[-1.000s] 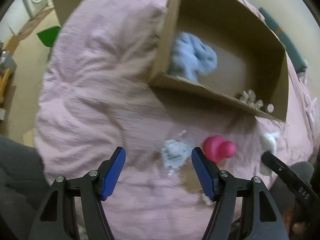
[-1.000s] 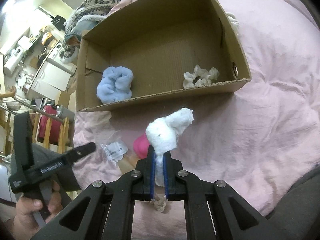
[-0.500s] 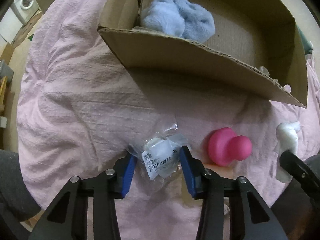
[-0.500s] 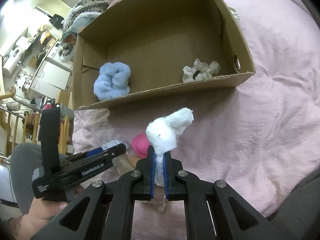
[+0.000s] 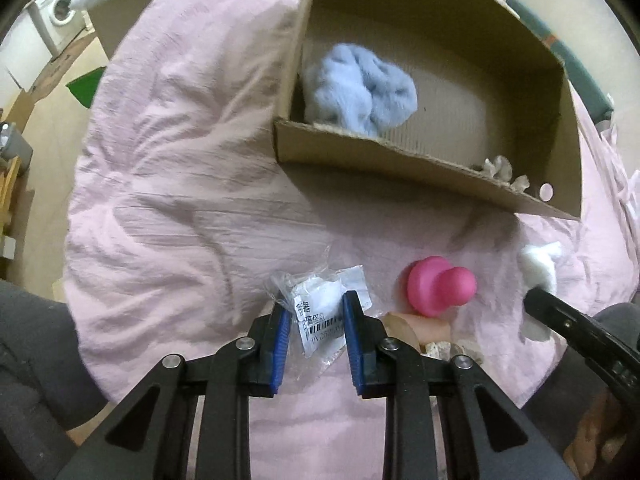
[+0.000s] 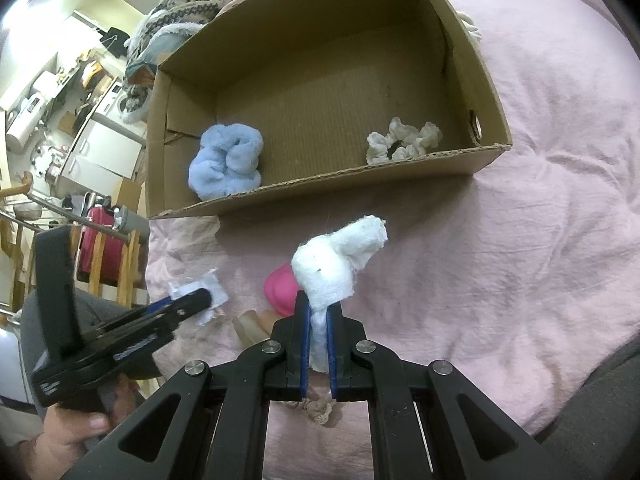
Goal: Organize soft objects
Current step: 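Carry the white sock and plastic bag into the box with both tools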
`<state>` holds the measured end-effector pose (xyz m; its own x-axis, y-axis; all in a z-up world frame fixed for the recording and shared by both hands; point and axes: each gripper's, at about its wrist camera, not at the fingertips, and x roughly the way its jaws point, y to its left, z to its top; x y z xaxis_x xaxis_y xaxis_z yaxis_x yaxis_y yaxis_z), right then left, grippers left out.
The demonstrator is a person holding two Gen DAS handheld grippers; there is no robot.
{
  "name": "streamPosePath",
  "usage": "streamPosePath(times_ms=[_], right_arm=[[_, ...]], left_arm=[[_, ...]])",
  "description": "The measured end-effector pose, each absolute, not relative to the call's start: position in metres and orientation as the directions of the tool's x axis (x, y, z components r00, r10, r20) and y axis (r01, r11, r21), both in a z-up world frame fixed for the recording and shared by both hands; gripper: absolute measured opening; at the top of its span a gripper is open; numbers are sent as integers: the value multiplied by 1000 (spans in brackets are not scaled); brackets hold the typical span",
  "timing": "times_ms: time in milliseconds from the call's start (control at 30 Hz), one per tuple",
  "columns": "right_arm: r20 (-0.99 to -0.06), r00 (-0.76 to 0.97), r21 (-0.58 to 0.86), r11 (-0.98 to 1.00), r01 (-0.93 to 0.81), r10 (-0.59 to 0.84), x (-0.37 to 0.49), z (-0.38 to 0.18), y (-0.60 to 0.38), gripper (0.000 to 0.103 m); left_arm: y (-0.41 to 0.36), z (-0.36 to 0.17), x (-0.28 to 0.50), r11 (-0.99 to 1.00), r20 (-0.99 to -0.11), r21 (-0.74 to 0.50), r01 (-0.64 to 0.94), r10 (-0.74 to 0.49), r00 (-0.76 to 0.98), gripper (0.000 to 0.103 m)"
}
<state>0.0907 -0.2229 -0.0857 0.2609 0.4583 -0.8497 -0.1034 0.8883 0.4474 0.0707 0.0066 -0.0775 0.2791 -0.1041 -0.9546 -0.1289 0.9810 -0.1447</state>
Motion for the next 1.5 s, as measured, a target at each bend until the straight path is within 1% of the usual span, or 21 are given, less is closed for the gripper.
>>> streamPosePath(times_ms=[300,400,467,633,700,800,933,1067,1233,1333,1467,1500], right_arm=[[-854,275,426,897,-118,442,88,-82,-221,9],[-845,291,429,894,-132,449,84,-75,-220,9],[-838,305,426,891,-154,453,80,-66,-218,9],[-820,358,407,895,-184,447,75,-33,-223,9],[-802,386,411,890,-195,455,80,-21,-226,9],[-782,440,380,897,-224,441,91,-7,-226,9],[-770,471,356,902,-242,430,113,-3,-224,9],[-790,477,302,921,-245,386,134,-6,-219,9],[-811,454,300,928,-220,369,155,-25,-212,9],[-826,433,303,932,-200,361,160,-40,-210,9],[-843,406,299,935,-189,352,160,-58,-209,9],[-847,402,295,936,-191,348,160,-60,-209,9]], left_arm=[[25,-61,54,978,-942,-147,-150,-92,322,23],[14,-49,49,983,-924,-140,-121,-86,373,23],[12,-37,45,984,-909,-151,-90,-102,405,23],[12,-3,38,990,-872,-135,-30,-105,478,23],[13,8,43,991,-859,-130,-20,-103,501,23],[13,22,60,994,-836,-105,-7,-84,542,23],[11,31,88,995,-810,-96,4,-81,581,23],[6,33,116,996,-795,-92,14,-82,601,23],[-3,26,142,995,-784,-87,39,-93,614,23],[-10,11,150,995,-786,-88,54,-103,610,23],[-16,-17,157,991,-818,-119,64,-135,559,23],[-18,-23,157,993,-823,-104,62,-121,554,23]])
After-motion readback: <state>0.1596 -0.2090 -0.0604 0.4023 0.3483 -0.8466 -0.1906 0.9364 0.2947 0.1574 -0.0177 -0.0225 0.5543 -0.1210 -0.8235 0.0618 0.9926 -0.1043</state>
